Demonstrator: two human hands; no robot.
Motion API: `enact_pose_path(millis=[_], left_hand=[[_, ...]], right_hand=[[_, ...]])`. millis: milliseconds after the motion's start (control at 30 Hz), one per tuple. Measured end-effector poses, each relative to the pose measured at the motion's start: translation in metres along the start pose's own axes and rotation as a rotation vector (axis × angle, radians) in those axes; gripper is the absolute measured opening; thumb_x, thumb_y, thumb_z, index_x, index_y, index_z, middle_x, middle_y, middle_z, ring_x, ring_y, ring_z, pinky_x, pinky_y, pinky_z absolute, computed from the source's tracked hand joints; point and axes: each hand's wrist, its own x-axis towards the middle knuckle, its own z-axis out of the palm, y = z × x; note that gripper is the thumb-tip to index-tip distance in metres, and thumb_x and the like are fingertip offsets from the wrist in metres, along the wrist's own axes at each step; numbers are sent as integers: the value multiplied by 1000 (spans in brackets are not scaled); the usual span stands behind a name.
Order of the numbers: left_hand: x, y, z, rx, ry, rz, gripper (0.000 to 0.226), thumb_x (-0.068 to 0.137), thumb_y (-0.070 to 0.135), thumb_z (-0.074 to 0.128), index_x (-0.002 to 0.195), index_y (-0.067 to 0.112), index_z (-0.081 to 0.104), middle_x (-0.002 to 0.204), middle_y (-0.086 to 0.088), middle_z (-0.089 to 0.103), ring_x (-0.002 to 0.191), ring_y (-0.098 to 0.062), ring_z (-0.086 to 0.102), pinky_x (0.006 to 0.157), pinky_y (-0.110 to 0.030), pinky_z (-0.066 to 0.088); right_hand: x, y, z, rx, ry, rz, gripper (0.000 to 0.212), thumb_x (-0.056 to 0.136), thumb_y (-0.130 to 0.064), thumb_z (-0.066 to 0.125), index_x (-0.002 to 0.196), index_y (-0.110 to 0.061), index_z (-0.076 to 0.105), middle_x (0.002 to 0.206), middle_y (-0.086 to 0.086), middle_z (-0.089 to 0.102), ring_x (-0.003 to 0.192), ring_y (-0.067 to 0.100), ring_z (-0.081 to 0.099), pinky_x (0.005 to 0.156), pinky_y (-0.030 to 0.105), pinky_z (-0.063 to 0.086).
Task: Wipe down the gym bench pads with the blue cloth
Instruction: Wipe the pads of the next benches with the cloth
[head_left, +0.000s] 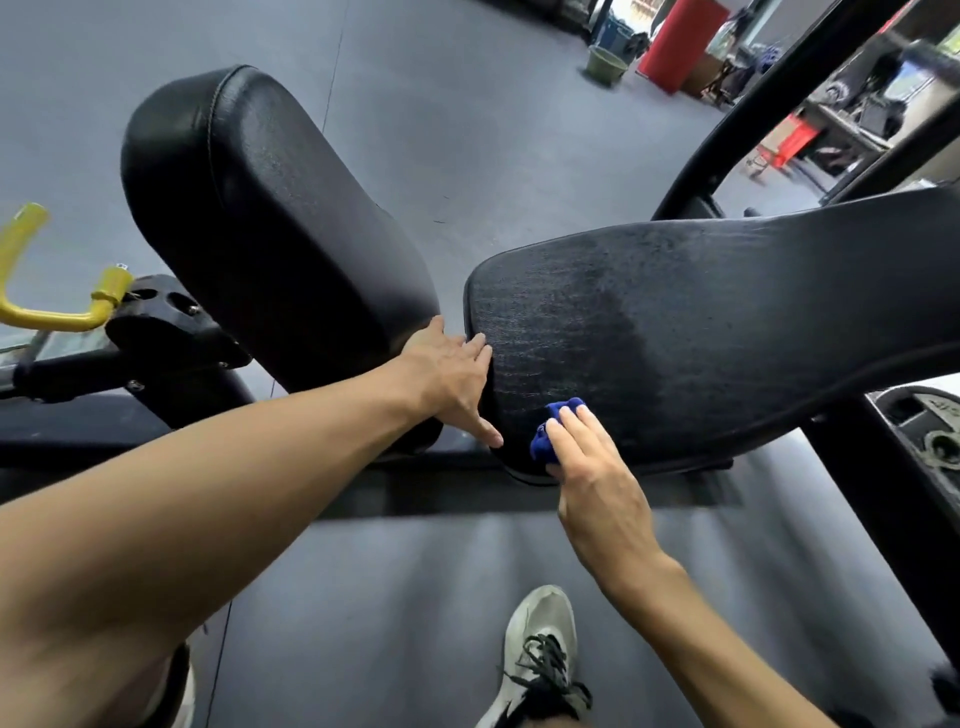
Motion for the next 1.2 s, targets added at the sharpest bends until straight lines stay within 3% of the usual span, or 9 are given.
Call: enact_pose_path(millis=[67,133,267,400,600,767,867,1033,1200], left_hand=[[5,0,-3,-66,-24,-25,140,60,104,41,157,4,25,164,-11,30,149,-26,33,122,-52,21],[13,5,-6,-142,-52,-45,145,58,103,47,158,3,19,166,-12,24,153,-25,25,123,-49,20],[27,7,-5,-266,-73,-38,155,55,97,61,160,-1,2,170,-17,2,158,-25,6,127,-41,18],[29,4,-1,-294,-72,-22,156,55,94,65,160,2,-6,170,-13,-8,158,-22,-4,128,-38,12],[29,4,4,-269,-54,16,154,59,97,58,160,1,-9,169,-14,-13,158,-25,-6,128,-39,12],[29,4,4,-296,-64,18,154,58,97,59,160,4,-10,169,-12,-15,158,-24,-7,128,-43,17],[27,5,1,-317,-65,26,153,59,95,61,160,5,-9,169,-12,-15,158,-24,-7,127,-44,18],[24,7,-4,-328,-72,52,151,60,93,64,161,9,-11,169,-13,-14,158,-28,-7,126,-46,21],[22,18,-4,-447,-35,141,146,63,87,69,162,12,-8,170,-8,-15,156,-24,-17,129,-42,7]], right_hand=[[18,4,3,35,-12,-8,26,88,3,67,111,-8,64,144,11,55,145,30,38,117,44,36],[47,12,7,51,-33,0,20,88,3,66,104,-9,64,141,11,56,144,32,39,116,53,35],[116,21,14,48,-87,-19,14,95,-1,57,101,-10,66,146,9,52,148,27,30,119,36,30],[181,25,16,-2,-108,-65,14,99,-7,53,103,-10,66,141,6,52,144,21,31,106,24,31],[267,27,28,-33,-166,-50,11,96,-10,56,96,-13,66,117,4,58,124,21,45,92,29,40],[310,21,24,-37,-179,85,22,95,-10,55,106,-16,72,118,8,63,111,28,60,91,39,53],[302,22,19,-22,-149,96,22,95,-8,55,106,-16,73,118,8,61,106,26,61,90,38,53],[222,40,13,-56,-69,58,20,97,-8,55,116,-7,61,130,10,54,135,26,41,109,36,38],[115,39,-1,-48,-11,60,20,95,-5,60,114,-6,62,137,11,56,143,27,38,114,34,36]])
